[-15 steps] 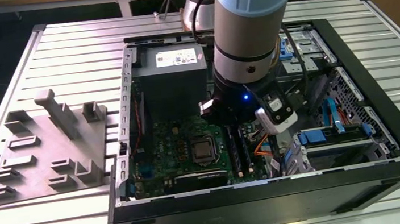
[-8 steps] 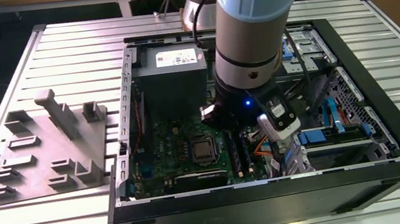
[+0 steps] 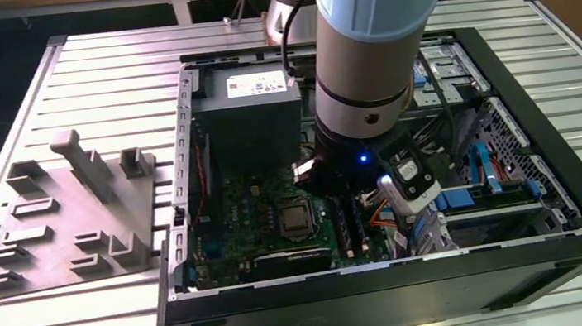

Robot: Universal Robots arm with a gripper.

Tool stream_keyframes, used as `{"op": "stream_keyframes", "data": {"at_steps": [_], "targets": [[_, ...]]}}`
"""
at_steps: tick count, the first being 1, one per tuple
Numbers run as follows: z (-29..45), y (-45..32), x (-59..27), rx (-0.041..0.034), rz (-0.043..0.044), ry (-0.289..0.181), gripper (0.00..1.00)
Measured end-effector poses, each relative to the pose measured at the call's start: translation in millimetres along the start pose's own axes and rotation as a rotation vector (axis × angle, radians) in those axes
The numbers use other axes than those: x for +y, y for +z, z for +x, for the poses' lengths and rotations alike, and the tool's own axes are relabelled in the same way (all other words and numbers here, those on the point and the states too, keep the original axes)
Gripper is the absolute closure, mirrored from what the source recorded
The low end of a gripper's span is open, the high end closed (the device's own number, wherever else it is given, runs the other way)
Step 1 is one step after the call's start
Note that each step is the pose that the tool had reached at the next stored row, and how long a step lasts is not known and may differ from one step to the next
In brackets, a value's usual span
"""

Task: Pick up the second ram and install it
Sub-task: 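Press down the second ram until it locks into place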

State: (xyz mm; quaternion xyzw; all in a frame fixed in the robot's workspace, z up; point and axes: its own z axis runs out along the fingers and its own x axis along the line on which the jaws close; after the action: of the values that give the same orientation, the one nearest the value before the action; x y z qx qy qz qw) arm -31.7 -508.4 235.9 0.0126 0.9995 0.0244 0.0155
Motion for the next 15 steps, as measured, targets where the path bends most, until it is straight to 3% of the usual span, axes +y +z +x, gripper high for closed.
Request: {"op": "stream_keyframes", "data": {"at_steps": [15], "targets": [[-0.2,-0.1,-7.2,0.0012,0.0019,0.000,0.90]]}}
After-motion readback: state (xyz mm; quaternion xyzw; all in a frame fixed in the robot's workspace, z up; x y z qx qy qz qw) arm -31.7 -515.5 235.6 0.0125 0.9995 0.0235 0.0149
